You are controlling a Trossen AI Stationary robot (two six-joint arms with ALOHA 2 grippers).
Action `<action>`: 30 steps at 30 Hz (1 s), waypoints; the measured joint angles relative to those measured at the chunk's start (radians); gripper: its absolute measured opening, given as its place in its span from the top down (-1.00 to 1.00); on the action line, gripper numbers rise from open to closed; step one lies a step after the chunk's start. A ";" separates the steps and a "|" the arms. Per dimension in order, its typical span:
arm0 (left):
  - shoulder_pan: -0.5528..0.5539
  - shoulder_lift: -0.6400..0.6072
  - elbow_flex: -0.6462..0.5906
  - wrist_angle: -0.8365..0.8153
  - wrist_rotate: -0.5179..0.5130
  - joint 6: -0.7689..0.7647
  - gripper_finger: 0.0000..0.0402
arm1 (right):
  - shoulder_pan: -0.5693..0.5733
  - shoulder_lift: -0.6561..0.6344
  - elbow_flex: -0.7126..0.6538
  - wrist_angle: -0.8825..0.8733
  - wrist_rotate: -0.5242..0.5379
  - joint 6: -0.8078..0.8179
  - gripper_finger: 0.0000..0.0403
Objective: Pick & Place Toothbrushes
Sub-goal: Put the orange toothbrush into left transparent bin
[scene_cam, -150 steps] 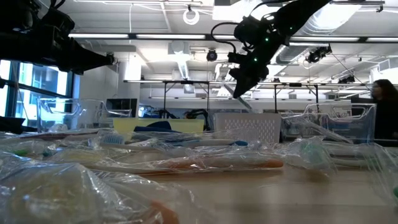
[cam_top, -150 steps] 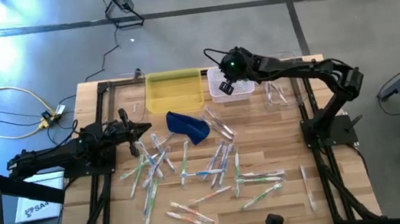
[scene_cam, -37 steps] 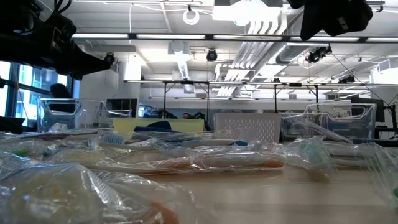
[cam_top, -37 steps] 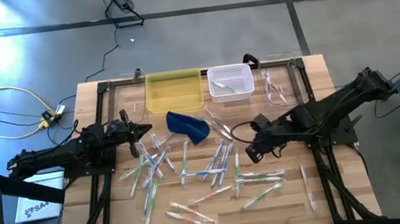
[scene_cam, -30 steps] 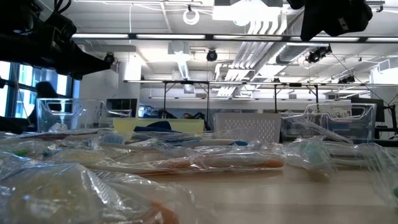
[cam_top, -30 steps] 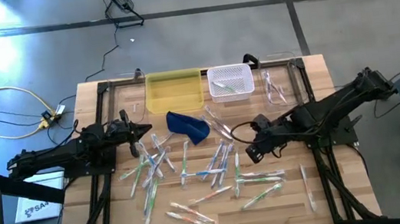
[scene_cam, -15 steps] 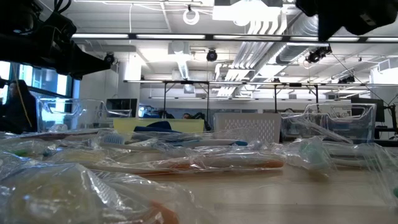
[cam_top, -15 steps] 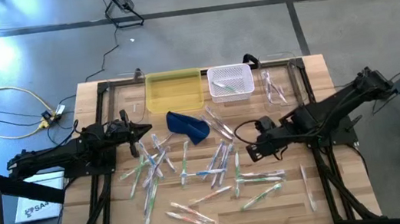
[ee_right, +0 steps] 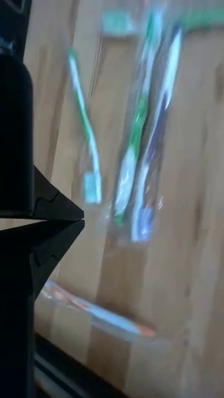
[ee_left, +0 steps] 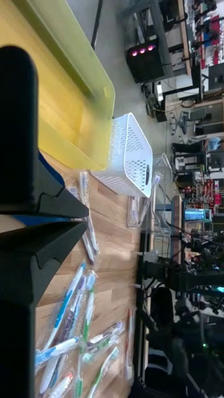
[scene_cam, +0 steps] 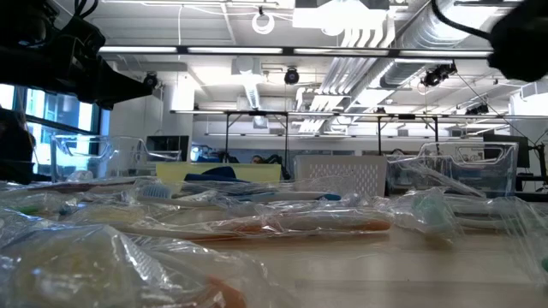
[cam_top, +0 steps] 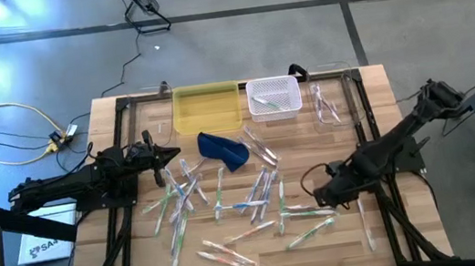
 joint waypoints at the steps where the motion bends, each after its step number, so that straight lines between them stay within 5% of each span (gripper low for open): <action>1: 0.000 0.000 0.000 0.000 0.000 0.000 0.92 | 0.015 0.000 -0.015 0.008 -0.014 0.012 0.99; 10: 0.000 0.000 0.000 0.000 0.000 0.000 0.92 | 0.095 0.000 -0.112 0.021 -0.228 0.062 0.99; 21: 0.000 0.000 0.000 0.000 0.001 0.000 0.92 | 0.186 -0.001 -0.242 0.158 -0.176 0.209 0.99; 30: 0.000 0.000 0.000 -0.001 0.001 0.000 0.92 | 0.227 -0.001 -0.289 0.209 -0.237 0.319 0.99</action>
